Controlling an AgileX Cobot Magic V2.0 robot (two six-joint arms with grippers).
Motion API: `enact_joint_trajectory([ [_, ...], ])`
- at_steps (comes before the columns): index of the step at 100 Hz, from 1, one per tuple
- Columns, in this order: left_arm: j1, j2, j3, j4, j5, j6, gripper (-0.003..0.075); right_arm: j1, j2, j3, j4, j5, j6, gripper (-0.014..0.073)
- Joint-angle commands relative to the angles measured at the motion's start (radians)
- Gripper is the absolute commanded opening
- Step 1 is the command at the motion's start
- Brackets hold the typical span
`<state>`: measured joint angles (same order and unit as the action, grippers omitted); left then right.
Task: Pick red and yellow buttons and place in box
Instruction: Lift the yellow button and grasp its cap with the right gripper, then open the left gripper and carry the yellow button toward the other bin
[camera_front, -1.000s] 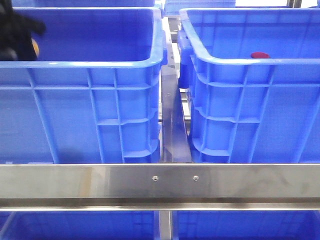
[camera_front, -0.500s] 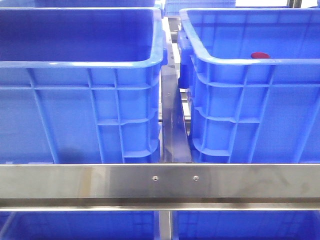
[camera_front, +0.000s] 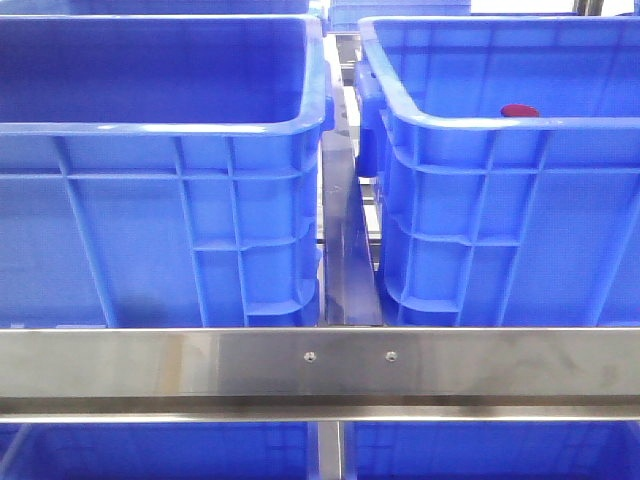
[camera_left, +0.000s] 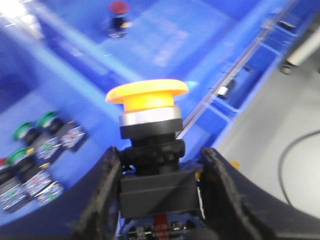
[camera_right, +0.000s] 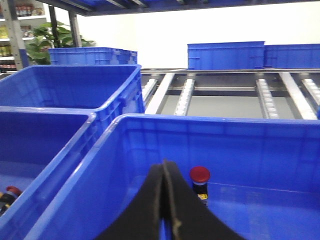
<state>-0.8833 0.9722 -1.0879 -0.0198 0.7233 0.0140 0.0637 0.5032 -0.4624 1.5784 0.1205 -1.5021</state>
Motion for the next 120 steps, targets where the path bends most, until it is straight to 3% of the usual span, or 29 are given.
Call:
enact_joint_trajectory([
  [1,-0.029,-0.015,-0.026,0.001,-0.069,0.001,-0.0019,0.001,-0.001,-0.029,0.002,0.056,-0.008,-0.0033],
  [9,-0.030,-0.015,-0.026,0.001,-0.069,0.001,-0.0019,0.001,-0.001,-0.029,0.002,0.094,-0.008,0.0069],
  [28,-0.030,-0.015,-0.026,0.001,-0.069,0.001,-0.0019,0.001,-0.001,-0.029,0.057,0.188,-0.007,0.0498],
  [35,-0.030,-0.015,-0.026,0.001,-0.069,0.001,-0.0019,0.001,-0.001,-0.029,0.104,0.222,-0.007,0.0572],
  [50,-0.030,-0.015,-0.026,0.001,-0.067,0.001,-0.0019,0.001,0.008,-0.029,0.251,0.330,0.014,0.0570],
  [61,-0.030,-0.015,-0.026,0.001,-0.067,0.001,-0.0019,0.001,0.044,-0.029,0.341,0.458,0.116,0.0570],
  [76,-0.030,-0.015,-0.026,0.001,-0.058,0.001,-0.0019,0.001,0.151,-0.059,0.341,0.708,0.339,0.0570],
  [90,-0.030,-0.015,-0.026,0.001,-0.044,0.001,-0.0019,0.001,0.269,-0.119,0.341,0.902,0.429,0.0570],
  [120,-0.030,-0.015,-0.026,0.001,-0.044,0.001,-0.0019,0.047,0.492,-0.242,0.340,1.035,0.505,0.0570],
])
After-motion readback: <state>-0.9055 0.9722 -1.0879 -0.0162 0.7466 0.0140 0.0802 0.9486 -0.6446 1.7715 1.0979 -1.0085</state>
